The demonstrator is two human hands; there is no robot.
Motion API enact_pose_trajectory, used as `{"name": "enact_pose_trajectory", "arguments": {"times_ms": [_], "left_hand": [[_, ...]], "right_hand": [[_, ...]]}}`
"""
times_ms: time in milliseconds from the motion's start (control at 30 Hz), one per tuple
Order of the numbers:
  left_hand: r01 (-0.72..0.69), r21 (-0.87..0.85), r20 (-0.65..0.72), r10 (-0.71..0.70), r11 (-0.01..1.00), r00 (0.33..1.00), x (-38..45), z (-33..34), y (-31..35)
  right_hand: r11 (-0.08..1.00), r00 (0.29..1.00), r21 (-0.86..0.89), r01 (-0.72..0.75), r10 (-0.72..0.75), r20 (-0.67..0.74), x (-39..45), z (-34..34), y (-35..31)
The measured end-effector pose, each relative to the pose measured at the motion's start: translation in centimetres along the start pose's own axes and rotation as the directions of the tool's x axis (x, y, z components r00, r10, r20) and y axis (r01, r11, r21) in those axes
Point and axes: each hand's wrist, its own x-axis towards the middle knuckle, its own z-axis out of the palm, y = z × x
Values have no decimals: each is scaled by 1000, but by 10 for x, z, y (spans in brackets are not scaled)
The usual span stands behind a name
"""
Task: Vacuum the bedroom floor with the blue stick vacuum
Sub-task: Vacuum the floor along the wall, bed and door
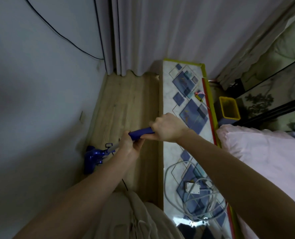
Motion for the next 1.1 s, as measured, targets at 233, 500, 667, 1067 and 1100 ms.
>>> {"name": "enact_pose_trajectory", "arguments": {"times_ms": [233, 500, 667, 1067, 1100], "left_hand": [[5, 67, -1, -5, 998, 1000, -2, -6, -23], [-79, 165, -13, 82, 983, 997, 12, 16, -6], [-26, 181, 15, 24, 983, 1000, 13, 29, -35], [76, 153, 99, -91, 985, 991, 10, 62, -57], [70, 160, 101, -87, 985, 991, 13, 62, -57]], "right_hand": [[998, 999, 67, -18, 21, -42, -23, 21, 1], [970, 988, 184, -157, 156, 24, 1, 23, 8], [979, 990, 151, -139, 131, 61, -23, 34, 33], [895, 875, 221, -387, 281, 394, -37, 36, 68], [854, 841, 270, -444, 294, 455, -35, 36, 68]]}}
